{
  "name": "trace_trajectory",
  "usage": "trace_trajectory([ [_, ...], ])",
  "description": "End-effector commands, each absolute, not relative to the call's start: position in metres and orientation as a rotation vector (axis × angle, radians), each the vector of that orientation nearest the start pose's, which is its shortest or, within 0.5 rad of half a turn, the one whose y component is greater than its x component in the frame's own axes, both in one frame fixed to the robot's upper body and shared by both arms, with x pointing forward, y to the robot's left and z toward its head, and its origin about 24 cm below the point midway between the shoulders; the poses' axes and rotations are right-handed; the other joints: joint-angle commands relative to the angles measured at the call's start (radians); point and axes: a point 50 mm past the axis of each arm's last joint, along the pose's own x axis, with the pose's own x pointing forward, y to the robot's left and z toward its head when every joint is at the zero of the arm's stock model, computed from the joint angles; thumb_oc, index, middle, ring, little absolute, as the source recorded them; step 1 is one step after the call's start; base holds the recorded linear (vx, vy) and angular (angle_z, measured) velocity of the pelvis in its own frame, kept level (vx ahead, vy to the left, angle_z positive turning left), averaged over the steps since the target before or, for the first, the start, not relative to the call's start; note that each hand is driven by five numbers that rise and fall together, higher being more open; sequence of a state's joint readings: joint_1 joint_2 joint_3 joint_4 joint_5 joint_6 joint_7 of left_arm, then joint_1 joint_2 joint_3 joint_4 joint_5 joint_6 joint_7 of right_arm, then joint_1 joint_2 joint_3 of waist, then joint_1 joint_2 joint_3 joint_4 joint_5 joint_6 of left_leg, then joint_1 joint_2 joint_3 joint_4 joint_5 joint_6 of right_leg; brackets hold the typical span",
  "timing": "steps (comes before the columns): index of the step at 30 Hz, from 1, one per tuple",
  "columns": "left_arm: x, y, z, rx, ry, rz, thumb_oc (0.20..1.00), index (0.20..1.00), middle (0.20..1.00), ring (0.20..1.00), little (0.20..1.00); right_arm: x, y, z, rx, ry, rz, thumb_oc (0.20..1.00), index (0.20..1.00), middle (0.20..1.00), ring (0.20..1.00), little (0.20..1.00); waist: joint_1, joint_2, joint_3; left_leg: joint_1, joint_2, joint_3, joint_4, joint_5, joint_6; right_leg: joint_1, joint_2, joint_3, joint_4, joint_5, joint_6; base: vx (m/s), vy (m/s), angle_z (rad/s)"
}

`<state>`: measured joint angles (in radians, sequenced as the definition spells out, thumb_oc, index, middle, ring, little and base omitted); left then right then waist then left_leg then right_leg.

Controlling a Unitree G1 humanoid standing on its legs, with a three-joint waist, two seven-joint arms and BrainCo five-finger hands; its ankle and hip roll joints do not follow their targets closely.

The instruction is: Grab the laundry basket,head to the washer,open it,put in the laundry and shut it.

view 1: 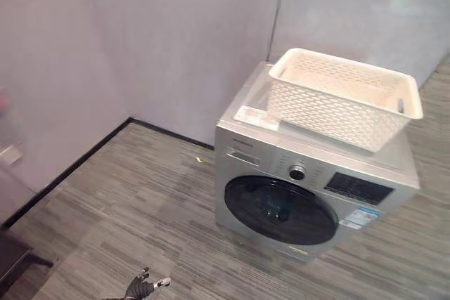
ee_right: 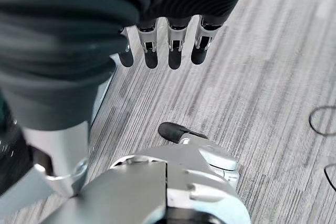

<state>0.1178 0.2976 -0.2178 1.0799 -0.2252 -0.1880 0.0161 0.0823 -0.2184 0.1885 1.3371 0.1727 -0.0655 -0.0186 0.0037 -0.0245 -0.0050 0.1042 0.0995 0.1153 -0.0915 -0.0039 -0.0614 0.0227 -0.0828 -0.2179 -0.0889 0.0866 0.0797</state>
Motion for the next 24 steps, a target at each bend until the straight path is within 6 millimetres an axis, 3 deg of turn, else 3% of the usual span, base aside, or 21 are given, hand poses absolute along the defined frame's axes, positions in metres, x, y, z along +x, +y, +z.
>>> trace_trajectory([
  [1, 0.103, 0.243, -0.146, 0.181, 0.971, 0.104, 1.0, 1.0, 1.0, 1.0, 1.0, 0.039, -0.234, -0.171, -0.231, 1.374, -0.092, 1.0, 1.0, 1.0, 1.0, 1.0, -0.022, -0.019, 0.007, -0.049, -0.013, 0.016, 0.004, 0.019, 0.018, 0.054, -0.03, 0.02, 0.052, -0.093, 0.045, 0.03, 0.012, -0.21],
  [8, 0.102, 0.238, -0.148, 0.177, 0.983, 0.069, 1.0, 1.0, 1.0, 1.0, 1.0, 0.041, -0.234, -0.171, -0.23, 1.367, -0.09, 1.0, 1.0, 1.0, 1.0, 1.0, -0.05, -0.017, 0.002, -0.027, -0.008, 0.049, 0.004, 0.007, 0.019, 0.058, -0.03, 0.055, 0.043, -0.084, 0.051, 0.01, 0.013, -0.19],
  [9, 0.102, 0.237, -0.149, 0.184, 0.994, 0.065, 1.0, 1.0, 1.0, 1.0, 1.0, 0.052, -0.217, -0.173, -0.209, 1.332, -0.06, 1.0, 1.0, 1.0, 1.0, 1.0, -0.053, -0.015, 0.0, -0.024, -0.007, 0.055, 0.004, 0.005, 0.02, 0.059, -0.032, 0.058, 0.041, -0.082, 0.05, 0.0, 0.027, -0.11],
  [12, 0.1, 0.239, -0.15, 0.187, 1.006, 0.079, 1.0, 1.0, 1.0, 1.0, 1.0, 0.056, -0.211, -0.173, -0.202, 1.307, -0.036, 1.0, 1.0, 1.0, 1.0, 1.0, -0.06, -0.017, -0.002, -0.022, -0.008, 0.056, 0.004, 0.003, 0.019, 0.064, -0.034, 0.057, 0.038, -0.082, 0.051, -0.01, 0.011, -0.15],
  [24, 0.091, 0.25, -0.152, 0.232, 1.055, 0.088, 1.0, 1.0, 1.0, 1.0, 1.0, 0.053, -0.206, -0.173, -0.203, 1.291, 0.0, 1.0, 1.0, 1.0, 1.0, 1.0, -0.062, -0.028, -0.009, -0.052, -0.01, 0.031, 0.004, 0.019, 0.012, 0.063, -0.034, 0.035, 0.028, -0.075, 0.047, 0.0, 0.0, 0.0],
])
